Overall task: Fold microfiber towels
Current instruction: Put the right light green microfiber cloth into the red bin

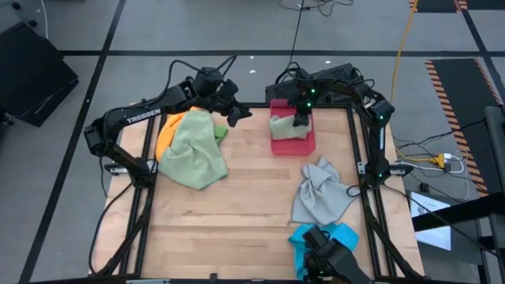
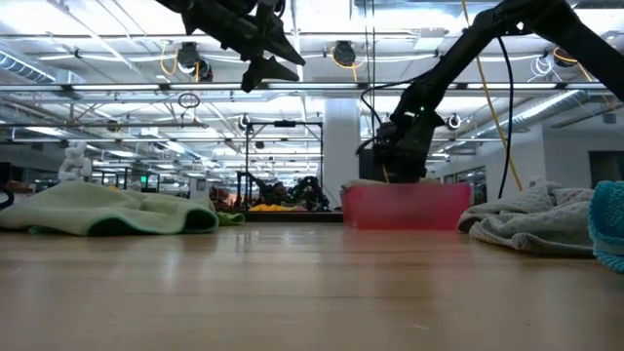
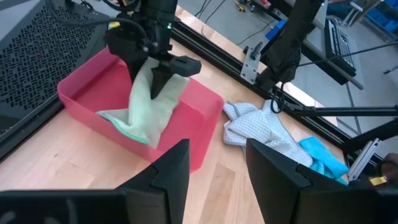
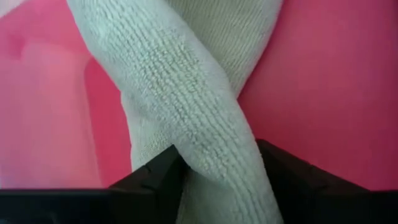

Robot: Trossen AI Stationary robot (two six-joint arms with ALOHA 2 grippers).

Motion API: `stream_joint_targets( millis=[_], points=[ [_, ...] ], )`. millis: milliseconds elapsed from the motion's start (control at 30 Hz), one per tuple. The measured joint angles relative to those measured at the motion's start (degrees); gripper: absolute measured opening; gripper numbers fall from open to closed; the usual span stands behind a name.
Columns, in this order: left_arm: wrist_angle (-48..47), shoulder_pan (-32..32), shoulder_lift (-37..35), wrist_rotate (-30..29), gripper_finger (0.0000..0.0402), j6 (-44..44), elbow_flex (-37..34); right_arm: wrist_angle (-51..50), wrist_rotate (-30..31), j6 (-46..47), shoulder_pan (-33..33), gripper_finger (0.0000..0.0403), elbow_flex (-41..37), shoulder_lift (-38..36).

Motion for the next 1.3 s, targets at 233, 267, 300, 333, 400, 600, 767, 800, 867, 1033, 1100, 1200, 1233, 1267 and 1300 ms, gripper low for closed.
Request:
stream_joint_targets(
  millis=[233,267,300,333,400,600,767,800,867,1033,1100,1200,1233,1267,1300],
  points=[
    [-0.01,-0.04,0.0,0.01,0.0157,0.22,0.0,4.72,4.27,-0.5,-0.07,0.0207,0.0,-5.27],
    [0.0,-0.03,0.0,0.02,0.0157,0.23,0.0,5.27,4.33,-1.24,-0.07,0.0207,0.02,-5.86],
    [0.0,0.06,0.0,0.0,0.0157,0.29,0.0,5.75,4.35,-1.73,-0.05,0.0206,0.02,-6.24],
    [0.0,0.19,0.0,0.02,0.0157,0.33,0.0,6.14,4.42,-1.81,-0.07,0.0204,0.02,-6.38],
    [0.0,0.29,0.0,0.02,0.0157,0.33,0.0,6.92,5.53,-0.79,-0.07,0.0199,0.02,-6.5],
    [0.0,0.29,0.0,0.06,0.0157,0.91,0.0,6.48,3.94,0.31,-0.09,0.0143,0.0,-6.81],
    [0.0,0.29,0.0,0.13,0.0156,2.03,0.0,6.06,3.95,-1.01,-0.09,0.0021,-0.02,-6.23],
    [0.0,0.29,0.0,0.2,0.0157,2.34,0.0,6.02,3.92,-1.15,-0.09,0.0016,-0.02,-6.32],
    [0.21,0.51,0.0,0.4,0.0156,2.83,0.0,5.11,3.44,-1.03,-0.09,0.0019,-0.02,-7.14],
    [-0.65,0.99,-0.02,-1.7,0.0156,6.63,2.95,-0.18,-1.38,0.12,-0.03,0.0009,-0.02,-12.22],
    [-0.74,0.83,0.46,-4.97,0.0157,9.82,4.66,-1.93,-2.45,2.55,0.33,0.0009,-0.02,-14.53],
    [-0.85,0.8,1.81,-7.41,0.0165,11.76,6.29,-2.53,-3.98,6.46,1.1,0.0009,-0.04,-18.99],
    [-0.47,0.89,2.31,-7.35,0.0172,12.01,6.85,-2.53,-4.68,7.7,1.42,0.0009,-0.04,-20.73],
    [-0.13,0.94,2.77,-7.02,0.0181,12.18,7.58,-2.57,-5.77,8.96,1.84,0.0009,-0.02,-22.24],
    [0.02,0.97,3.19,-6.54,0.0192,12.36,8.34,-2.53,-6.87,10.27,2.22,0.0009,-0.02,-23.65]
  ],
)
